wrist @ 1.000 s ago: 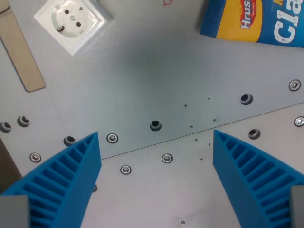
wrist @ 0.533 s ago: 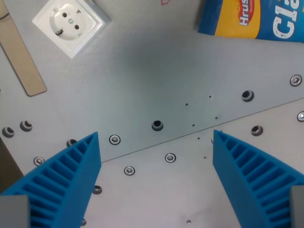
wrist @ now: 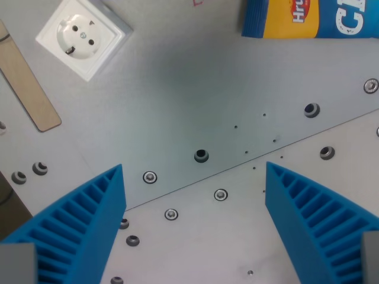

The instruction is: Rotate around gripper positive z

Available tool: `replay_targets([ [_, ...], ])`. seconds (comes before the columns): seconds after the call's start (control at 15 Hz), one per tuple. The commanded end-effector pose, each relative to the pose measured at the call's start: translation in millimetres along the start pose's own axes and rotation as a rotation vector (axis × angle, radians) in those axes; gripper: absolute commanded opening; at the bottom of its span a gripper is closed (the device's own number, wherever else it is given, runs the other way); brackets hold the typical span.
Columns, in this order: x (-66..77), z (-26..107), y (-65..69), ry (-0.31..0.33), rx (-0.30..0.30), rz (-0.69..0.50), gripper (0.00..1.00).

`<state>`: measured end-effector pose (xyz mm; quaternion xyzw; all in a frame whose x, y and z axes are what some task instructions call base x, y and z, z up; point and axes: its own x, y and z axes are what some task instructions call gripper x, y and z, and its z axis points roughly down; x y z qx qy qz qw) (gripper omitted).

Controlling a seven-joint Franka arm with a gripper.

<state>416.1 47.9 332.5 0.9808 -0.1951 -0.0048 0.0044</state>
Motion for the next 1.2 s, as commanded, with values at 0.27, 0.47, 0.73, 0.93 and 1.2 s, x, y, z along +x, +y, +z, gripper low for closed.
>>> replay_targets([
  [0.27, -0.2, -2.4, 0.1, 0.005, 0.003, 0.186, 1.0],
  [0.47, -0.2, -2.4, 0.1, 0.005, 0.003, 0.226, 1.0],
  [0.73, -0.2, -2.4, 0.1, 0.005, 0.003, 0.28, 1.0],
  [0.93, -0.2, -2.4, 0.1, 0.005, 0.003, 0.32, 1.0],
  [1.2, -0.2, -2.4, 0.1, 0.005, 0.003, 0.373, 1.0],
])
